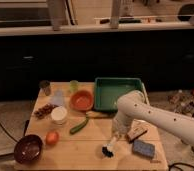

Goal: Place brush in table surface

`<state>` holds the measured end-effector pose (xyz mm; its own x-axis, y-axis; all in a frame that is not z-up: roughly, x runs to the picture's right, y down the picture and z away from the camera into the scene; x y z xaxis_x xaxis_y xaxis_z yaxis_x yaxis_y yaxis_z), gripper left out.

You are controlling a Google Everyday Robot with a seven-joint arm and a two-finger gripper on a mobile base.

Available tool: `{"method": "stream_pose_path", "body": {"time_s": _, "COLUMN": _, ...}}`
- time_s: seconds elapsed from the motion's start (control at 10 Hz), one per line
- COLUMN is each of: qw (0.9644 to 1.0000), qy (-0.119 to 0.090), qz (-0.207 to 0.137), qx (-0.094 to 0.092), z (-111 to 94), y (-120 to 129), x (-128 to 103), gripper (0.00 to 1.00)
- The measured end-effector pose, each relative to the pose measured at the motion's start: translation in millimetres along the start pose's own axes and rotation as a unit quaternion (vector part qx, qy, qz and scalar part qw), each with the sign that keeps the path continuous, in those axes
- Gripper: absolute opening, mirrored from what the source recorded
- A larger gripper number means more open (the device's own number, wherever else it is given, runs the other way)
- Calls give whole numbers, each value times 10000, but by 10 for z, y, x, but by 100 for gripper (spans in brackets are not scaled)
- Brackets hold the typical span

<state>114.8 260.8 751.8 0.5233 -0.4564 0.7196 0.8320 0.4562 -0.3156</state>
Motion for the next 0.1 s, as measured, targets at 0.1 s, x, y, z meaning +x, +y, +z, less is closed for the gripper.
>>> {"method": "stream_pose_path", "body": {"time_s": 0.1, "qw": 10000, "qy": 6, "qz": 11, "qx": 2, "z": -8, "y": -6, "x": -3, "gripper": 18}}
